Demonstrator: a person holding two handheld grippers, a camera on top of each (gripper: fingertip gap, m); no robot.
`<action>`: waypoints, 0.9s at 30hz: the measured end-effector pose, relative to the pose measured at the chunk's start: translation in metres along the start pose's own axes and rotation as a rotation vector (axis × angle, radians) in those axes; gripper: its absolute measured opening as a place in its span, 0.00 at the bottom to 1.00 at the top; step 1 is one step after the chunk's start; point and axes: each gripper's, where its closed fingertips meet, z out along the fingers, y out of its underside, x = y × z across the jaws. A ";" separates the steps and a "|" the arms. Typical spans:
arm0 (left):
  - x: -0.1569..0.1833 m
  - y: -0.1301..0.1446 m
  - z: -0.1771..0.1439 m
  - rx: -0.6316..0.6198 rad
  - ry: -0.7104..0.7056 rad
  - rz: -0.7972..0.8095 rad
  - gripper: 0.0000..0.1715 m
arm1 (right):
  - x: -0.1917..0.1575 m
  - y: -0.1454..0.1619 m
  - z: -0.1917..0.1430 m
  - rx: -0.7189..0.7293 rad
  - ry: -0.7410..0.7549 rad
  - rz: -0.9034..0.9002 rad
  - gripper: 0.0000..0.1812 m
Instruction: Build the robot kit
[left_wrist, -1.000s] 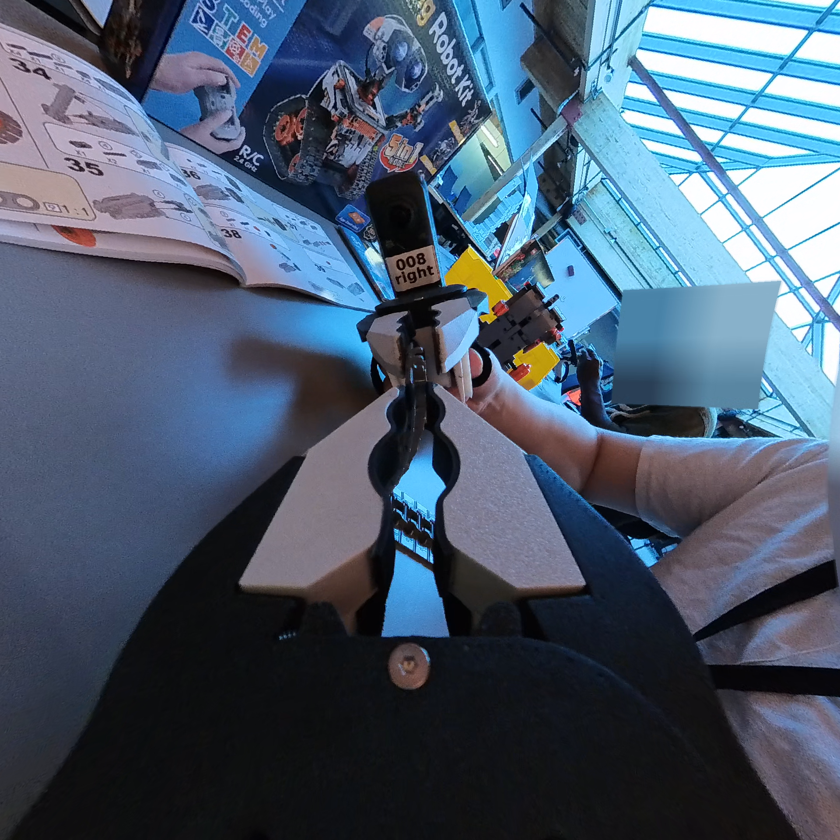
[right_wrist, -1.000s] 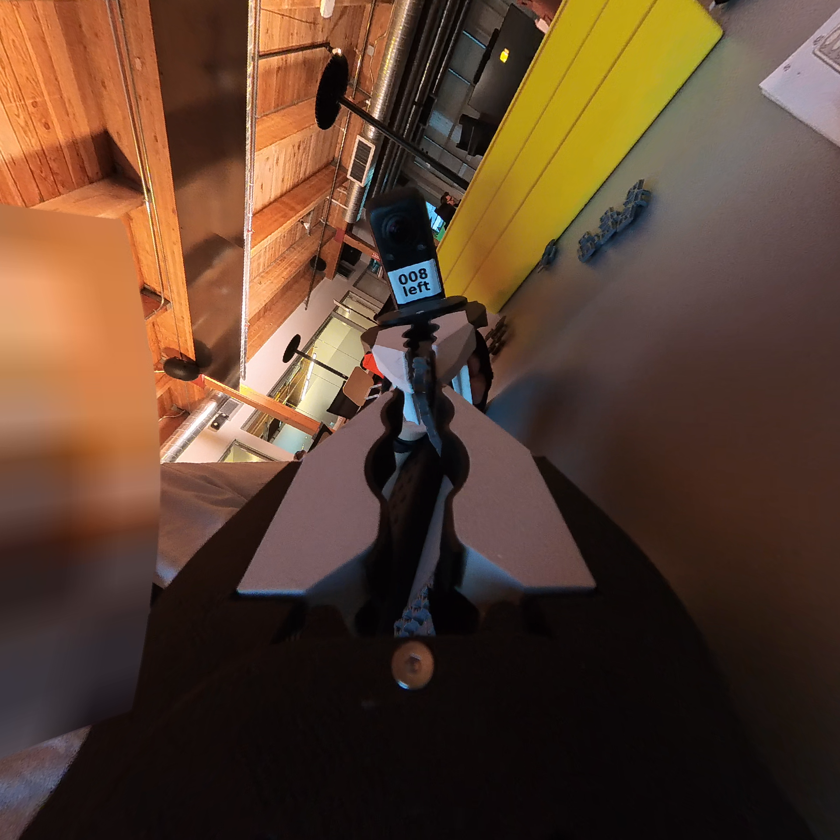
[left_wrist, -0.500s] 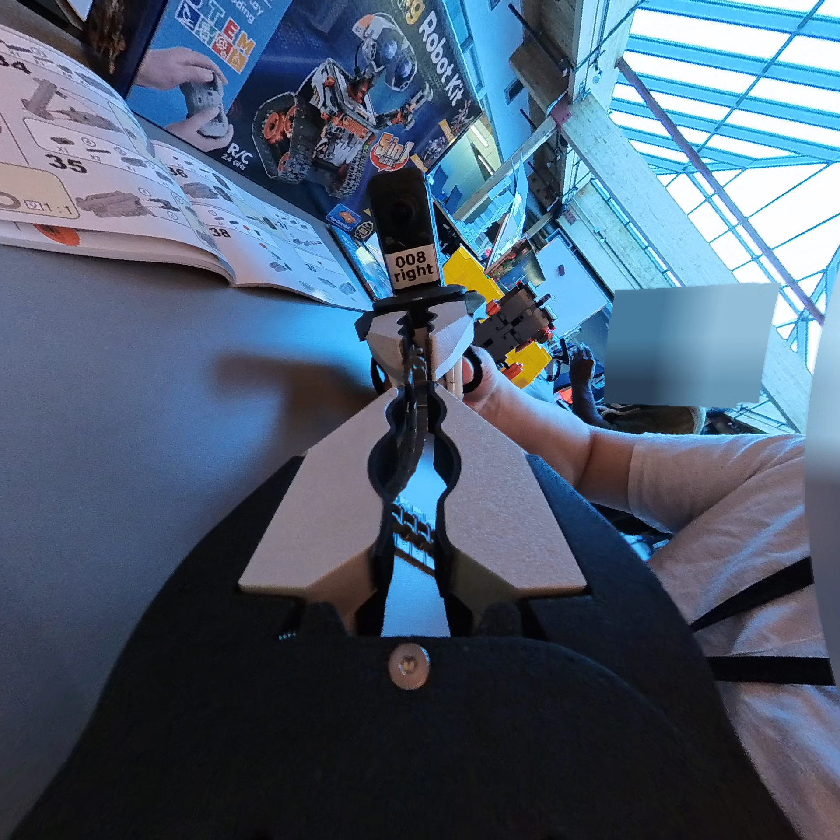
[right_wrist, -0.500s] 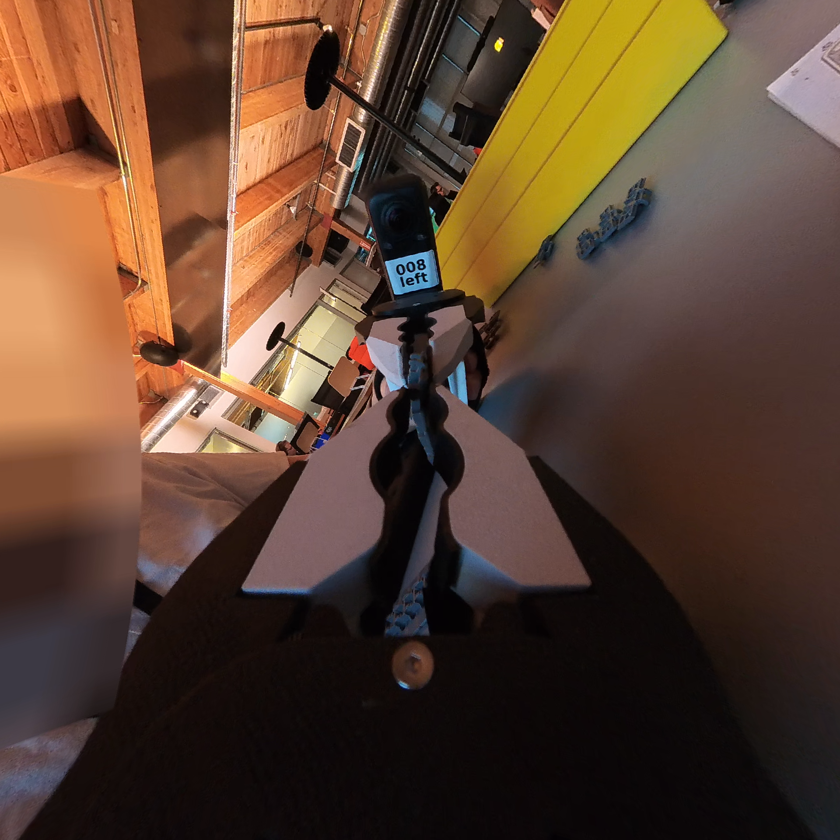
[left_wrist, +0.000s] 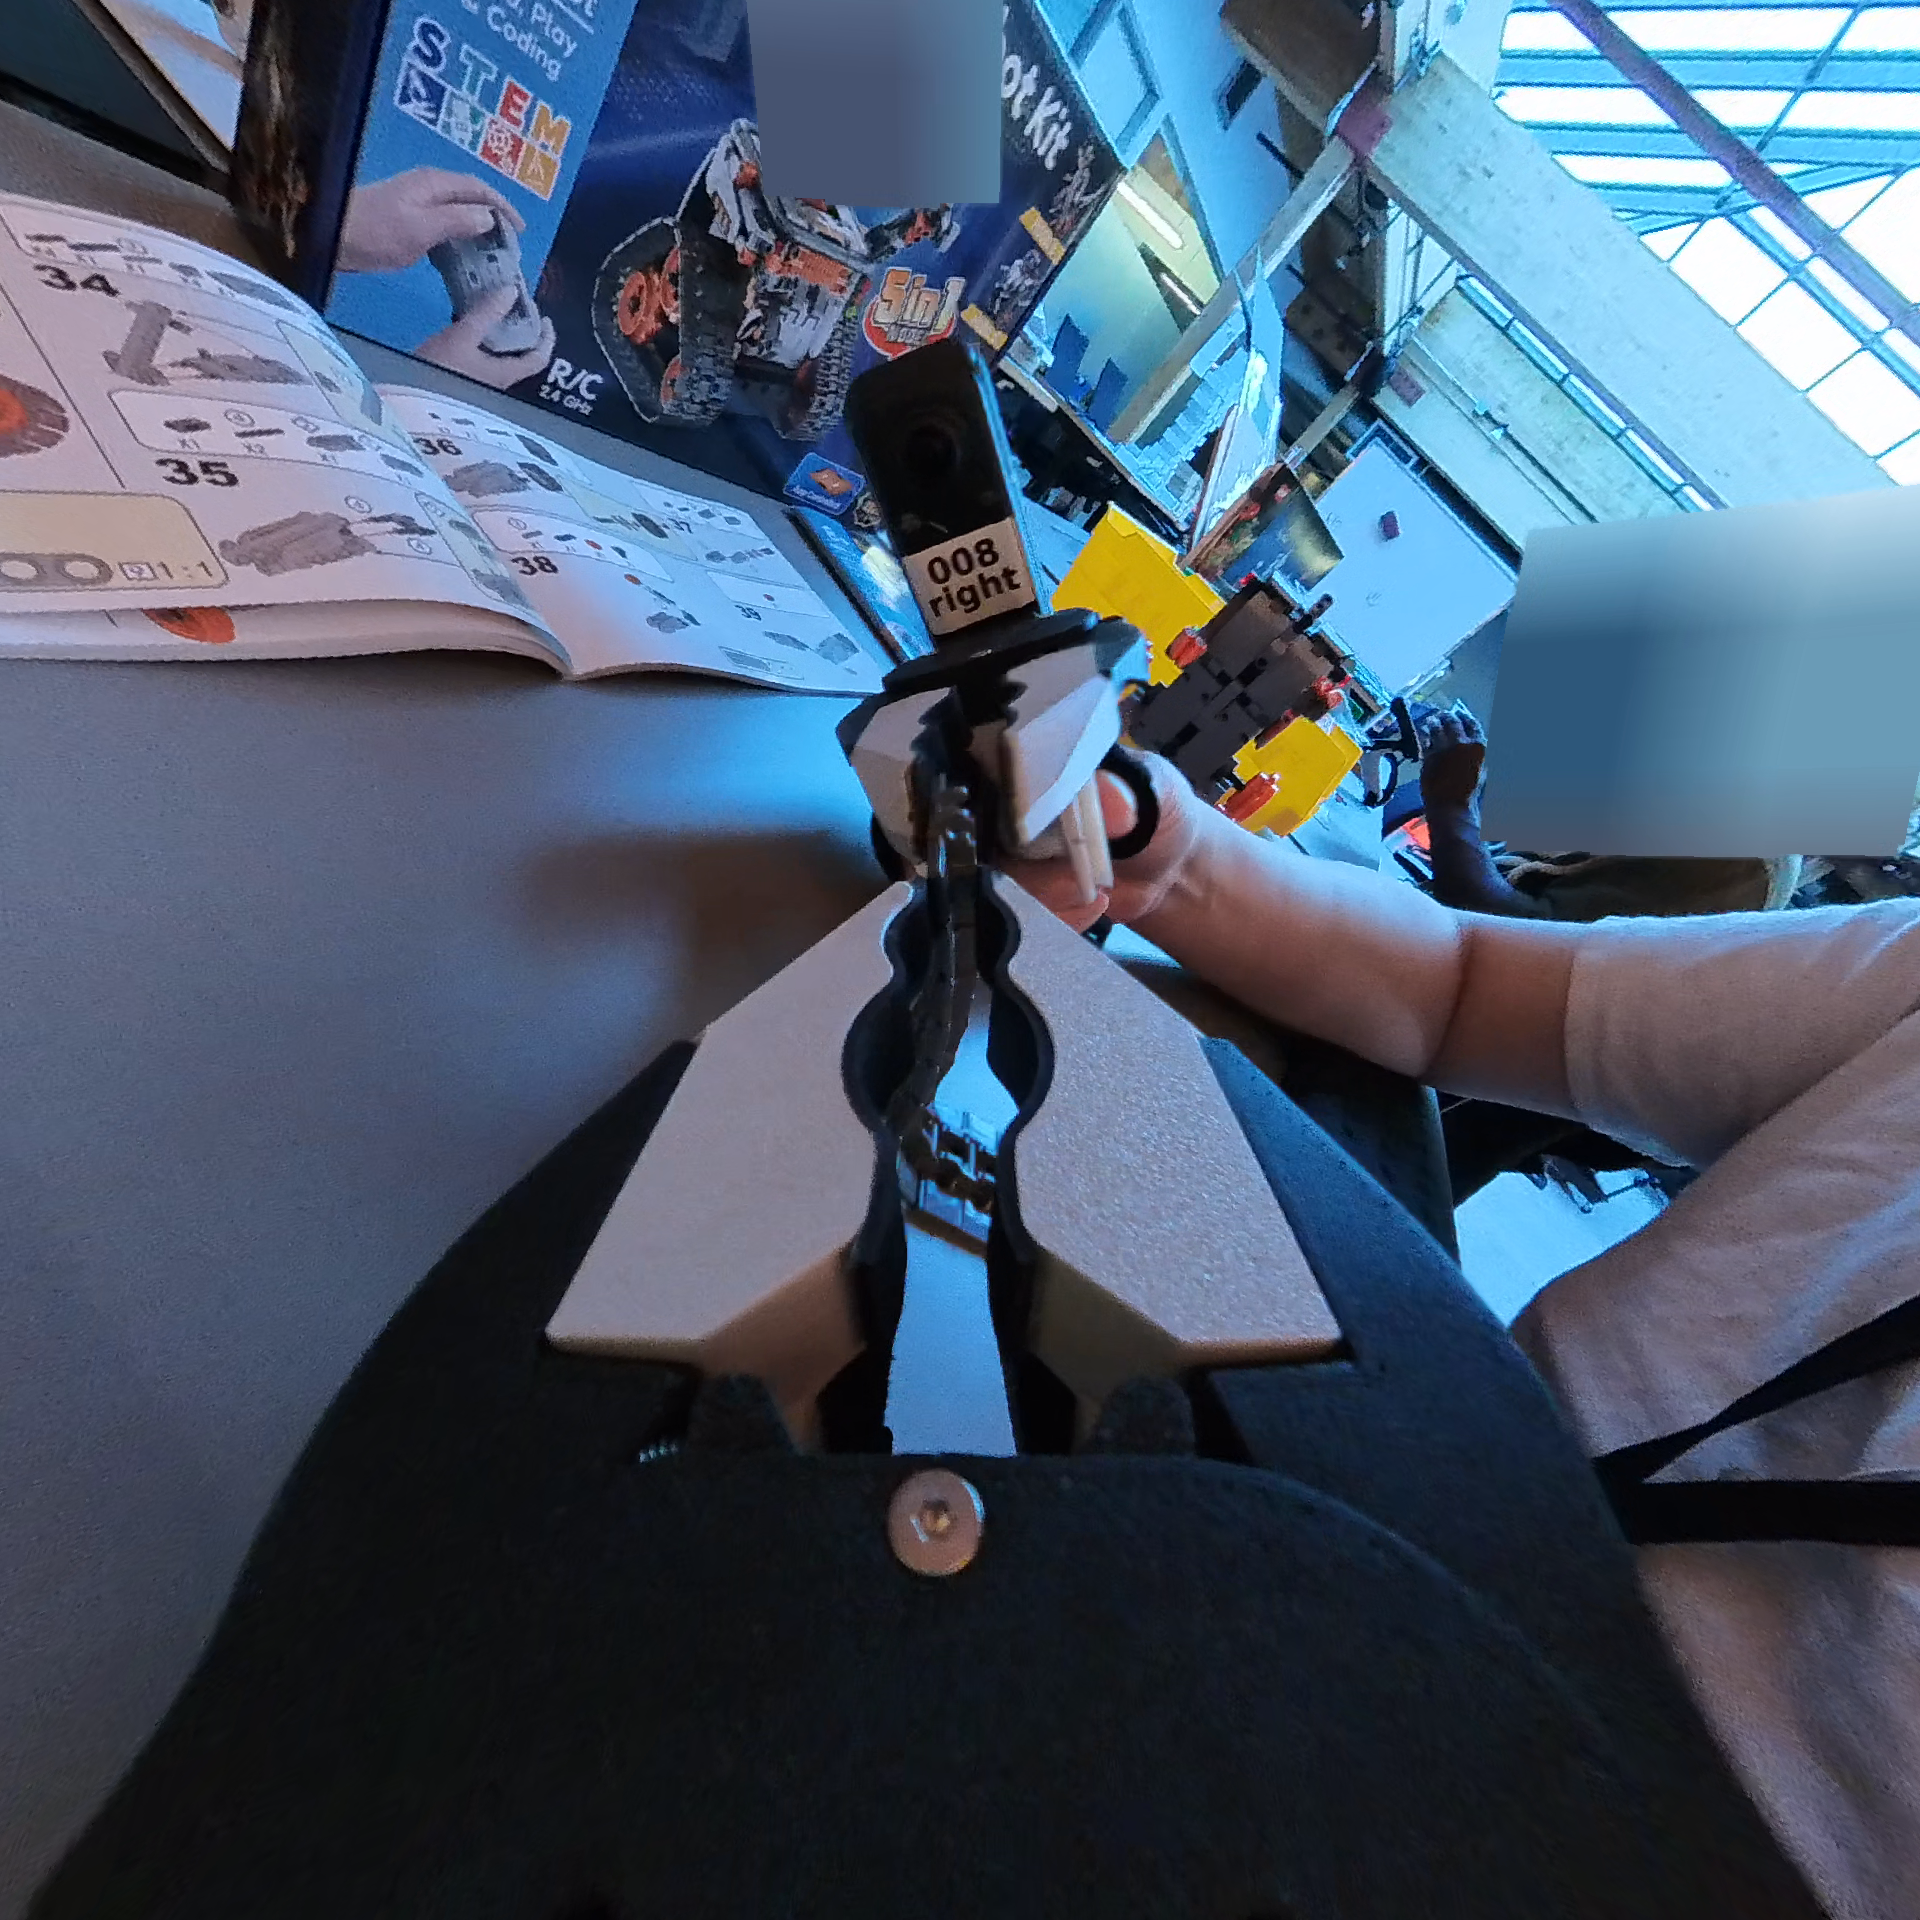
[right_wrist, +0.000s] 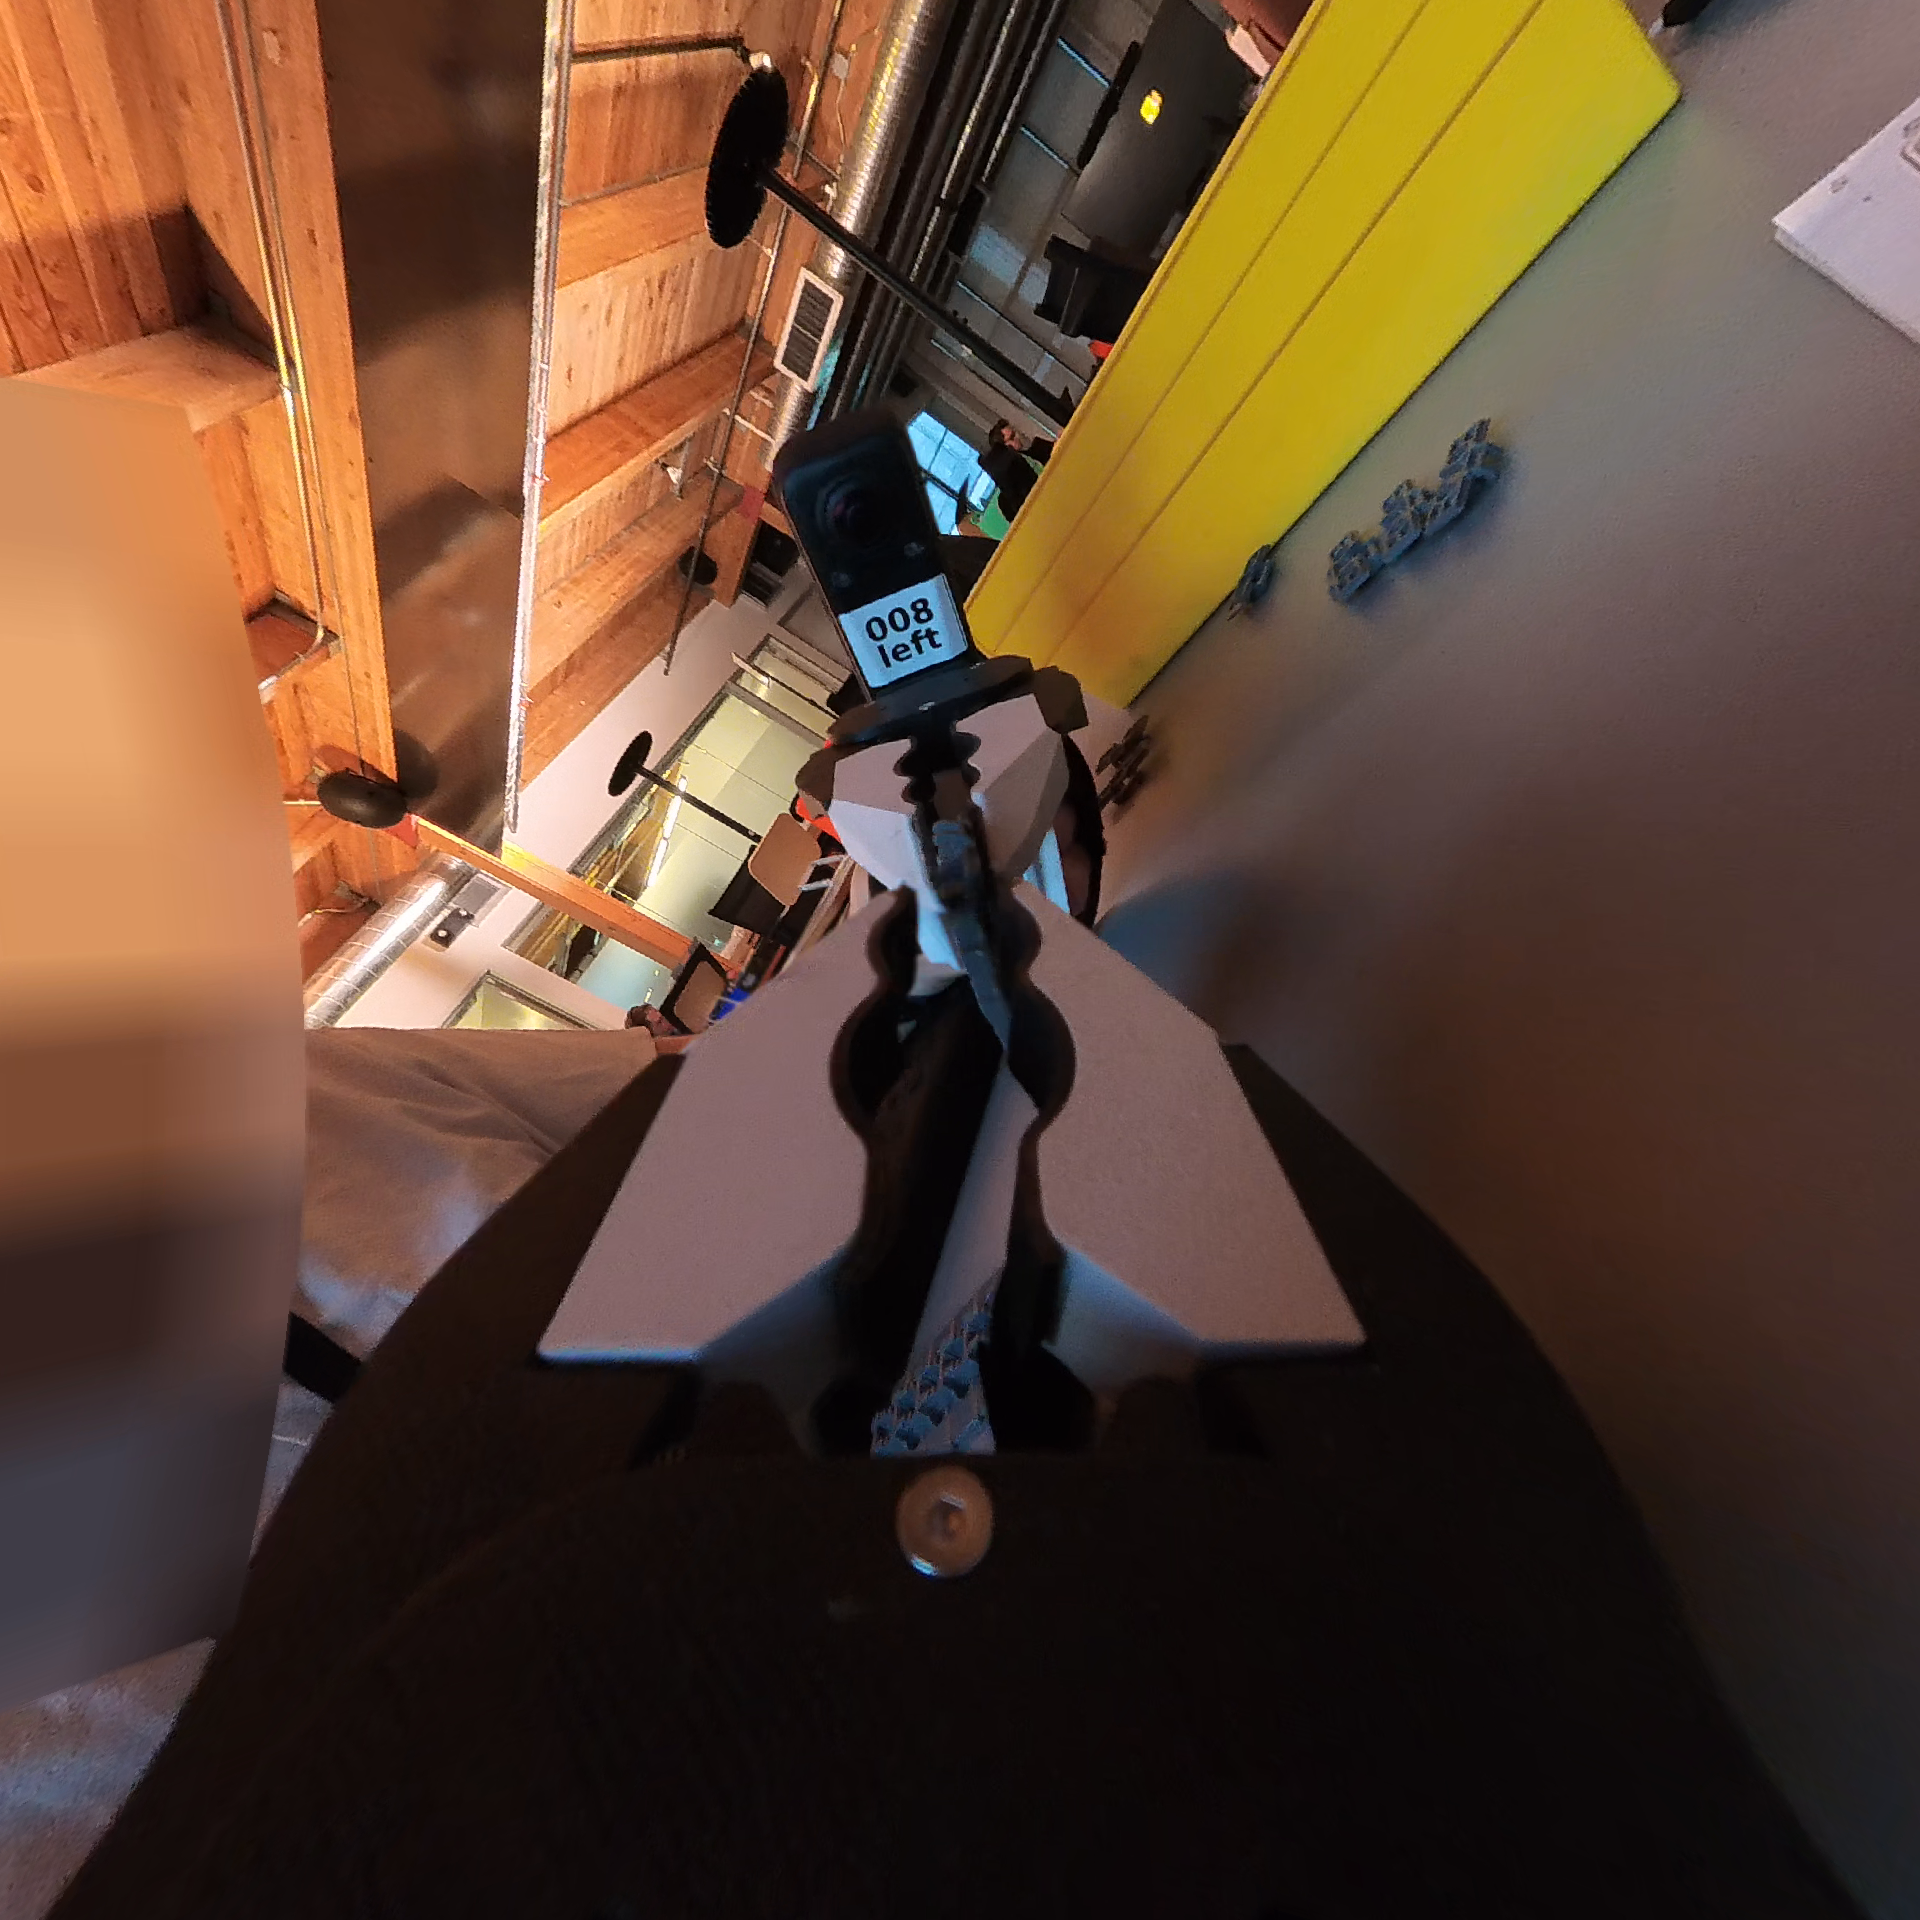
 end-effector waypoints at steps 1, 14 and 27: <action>-0.002 0.001 0.000 -0.004 -0.007 -0.005 0.03 | 0.002 -0.001 0.000 0.003 0.009 0.005 0.08; -0.003 -0.057 -0.056 0.310 -0.379 0.358 0.08 | 0.032 -0.003 -0.007 -0.007 0.233 -0.011 0.04; -0.021 -0.020 -0.204 0.002 -0.917 0.170 0.05 | 0.064 0.005 -0.025 -0.194 0.718 -0.467 0.16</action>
